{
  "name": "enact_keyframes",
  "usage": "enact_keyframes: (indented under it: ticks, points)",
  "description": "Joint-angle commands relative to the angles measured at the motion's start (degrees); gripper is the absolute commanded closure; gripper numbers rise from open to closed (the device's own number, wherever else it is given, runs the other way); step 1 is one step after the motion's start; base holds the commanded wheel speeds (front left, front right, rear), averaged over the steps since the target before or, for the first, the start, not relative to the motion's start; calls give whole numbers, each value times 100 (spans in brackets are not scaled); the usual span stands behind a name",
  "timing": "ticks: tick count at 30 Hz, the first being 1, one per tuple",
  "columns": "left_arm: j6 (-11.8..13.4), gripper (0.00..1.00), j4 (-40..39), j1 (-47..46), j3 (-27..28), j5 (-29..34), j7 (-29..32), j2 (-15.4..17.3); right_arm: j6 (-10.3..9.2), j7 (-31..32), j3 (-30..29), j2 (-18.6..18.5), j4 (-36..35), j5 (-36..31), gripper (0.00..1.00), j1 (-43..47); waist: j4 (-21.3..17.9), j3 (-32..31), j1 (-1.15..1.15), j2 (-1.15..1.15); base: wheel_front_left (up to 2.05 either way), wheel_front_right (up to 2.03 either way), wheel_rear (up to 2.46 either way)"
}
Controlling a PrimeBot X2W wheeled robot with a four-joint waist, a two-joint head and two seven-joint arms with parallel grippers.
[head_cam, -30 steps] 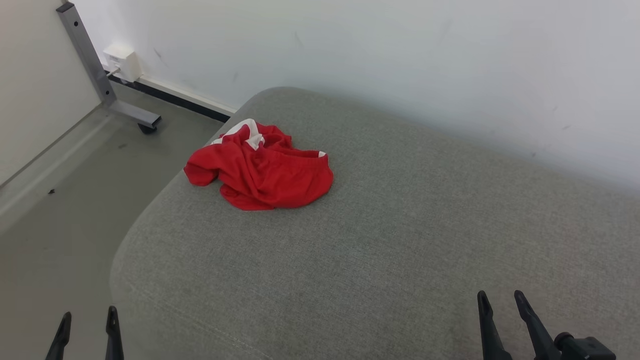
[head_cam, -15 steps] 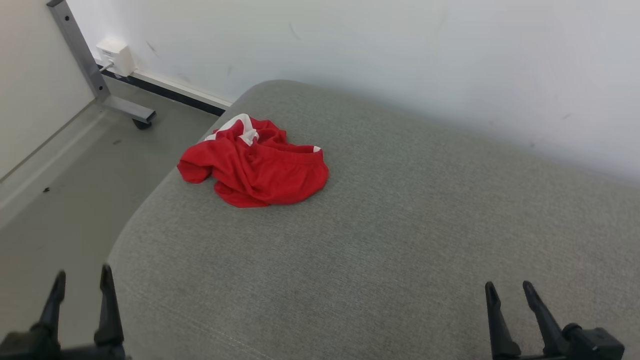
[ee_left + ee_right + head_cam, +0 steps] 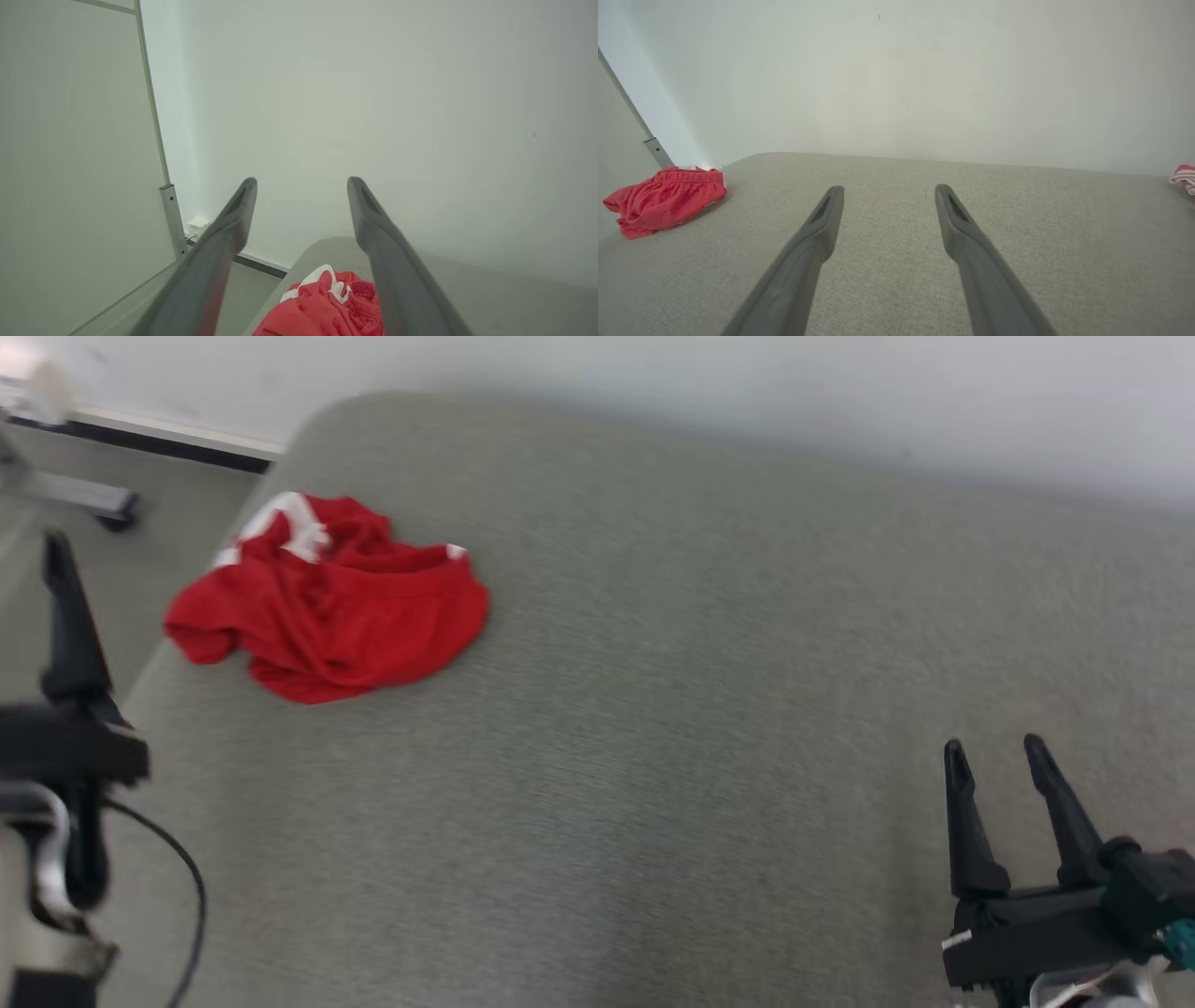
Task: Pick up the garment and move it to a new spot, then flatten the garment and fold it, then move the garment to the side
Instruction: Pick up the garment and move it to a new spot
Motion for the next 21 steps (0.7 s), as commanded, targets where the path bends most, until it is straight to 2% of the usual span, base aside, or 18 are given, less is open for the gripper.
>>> enact_keyframes:
  ticks: [1, 10, 21]
  points:
    - [-29, 0, 149, -308, 53, -30, 82, 135, -15, -43, -26, 18, -45, -49, 0, -130, -1082, 1035, -1, 0, 0, 0, 0]
    - [-177, 0, 806, -1142, 128, -169, 618, 757, -15, -157, -143, 134, -94, -128, 0, -322, -1671, 1451, -1, 0, 0, 0, 0]
    - [-307, 0, 1708, -1545, -151, -319, 1556, 1065, -15, -178, -255, 138, -60, -161, 0, -507, -1815, 1677, -1, 0, 0, 0, 0]
